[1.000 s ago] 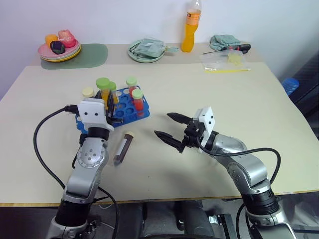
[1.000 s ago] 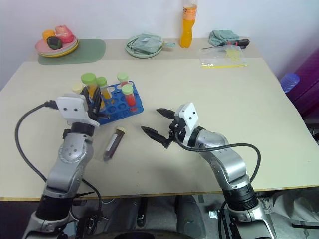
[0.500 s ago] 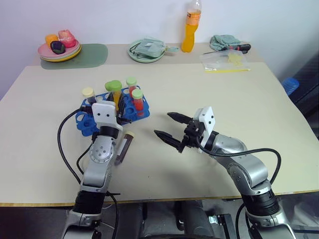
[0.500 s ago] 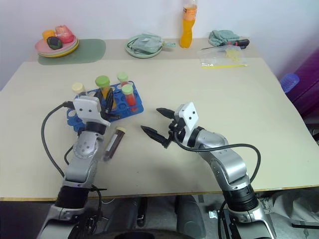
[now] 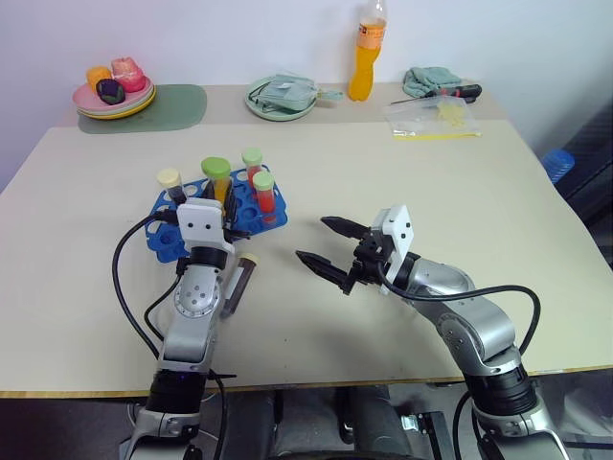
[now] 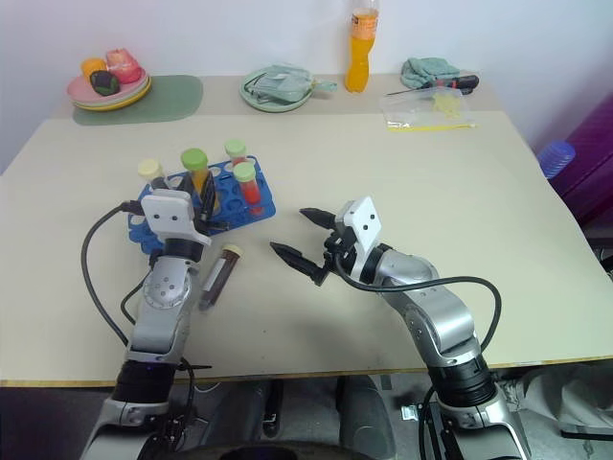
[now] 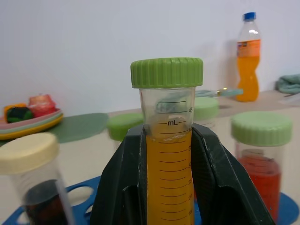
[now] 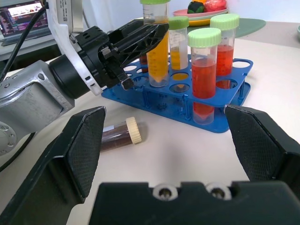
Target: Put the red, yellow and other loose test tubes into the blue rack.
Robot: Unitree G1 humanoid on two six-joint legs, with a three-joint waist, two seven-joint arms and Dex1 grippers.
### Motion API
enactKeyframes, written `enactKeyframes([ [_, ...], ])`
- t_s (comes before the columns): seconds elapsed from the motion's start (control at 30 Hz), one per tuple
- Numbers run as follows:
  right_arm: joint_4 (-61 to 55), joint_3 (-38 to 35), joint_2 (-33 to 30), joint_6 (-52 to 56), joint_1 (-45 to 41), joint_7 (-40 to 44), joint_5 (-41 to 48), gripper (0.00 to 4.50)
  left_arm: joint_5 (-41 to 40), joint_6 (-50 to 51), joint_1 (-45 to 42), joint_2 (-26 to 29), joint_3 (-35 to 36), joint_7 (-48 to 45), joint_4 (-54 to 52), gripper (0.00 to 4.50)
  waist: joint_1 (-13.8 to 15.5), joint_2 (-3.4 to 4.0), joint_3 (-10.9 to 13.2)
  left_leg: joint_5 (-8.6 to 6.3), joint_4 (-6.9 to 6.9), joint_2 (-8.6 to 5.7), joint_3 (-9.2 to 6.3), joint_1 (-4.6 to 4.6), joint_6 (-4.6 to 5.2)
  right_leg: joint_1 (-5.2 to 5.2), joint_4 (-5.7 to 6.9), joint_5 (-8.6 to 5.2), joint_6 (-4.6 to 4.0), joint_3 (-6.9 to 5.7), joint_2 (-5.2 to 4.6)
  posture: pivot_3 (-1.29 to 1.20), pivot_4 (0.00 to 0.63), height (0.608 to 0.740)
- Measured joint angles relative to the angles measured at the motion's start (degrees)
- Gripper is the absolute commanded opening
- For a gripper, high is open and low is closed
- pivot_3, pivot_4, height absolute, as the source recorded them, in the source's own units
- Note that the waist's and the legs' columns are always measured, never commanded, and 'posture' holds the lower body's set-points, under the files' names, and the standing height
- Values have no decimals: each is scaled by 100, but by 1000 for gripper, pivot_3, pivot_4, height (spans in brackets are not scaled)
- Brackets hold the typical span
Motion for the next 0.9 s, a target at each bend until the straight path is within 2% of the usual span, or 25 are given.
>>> enactKeyframes([
  [0.8, 0, 19, -1, 0, -6, 6, -1, 4500, 37, -2, 66, -222, 31, -334, 117, 702, 1, 0, 0, 0, 1, 0, 0, 1, 0, 1, 0, 0, 0, 0, 0, 0, 150, 740],
  [0.83, 0, 21, -1, 0, -6, 6, -1, 4500, 50, -5, 66, -220, 31, -336, 127, 1723, 2, 0, 0, 0, 1, 0, 0, 1, 0, 1, 0, 0, 0, 0, 0, 0, 150, 740],
  [0.9, 0, 26, 0, 0, -6, 6, -1, 4500, 63, -11, 83, -218, 30, -343, 129, 2648, 1, 0, 0, 0, 1, 0, 0, 1, 0, 1, 0, 0, 0, 0, 0, 0, 150, 740],
])
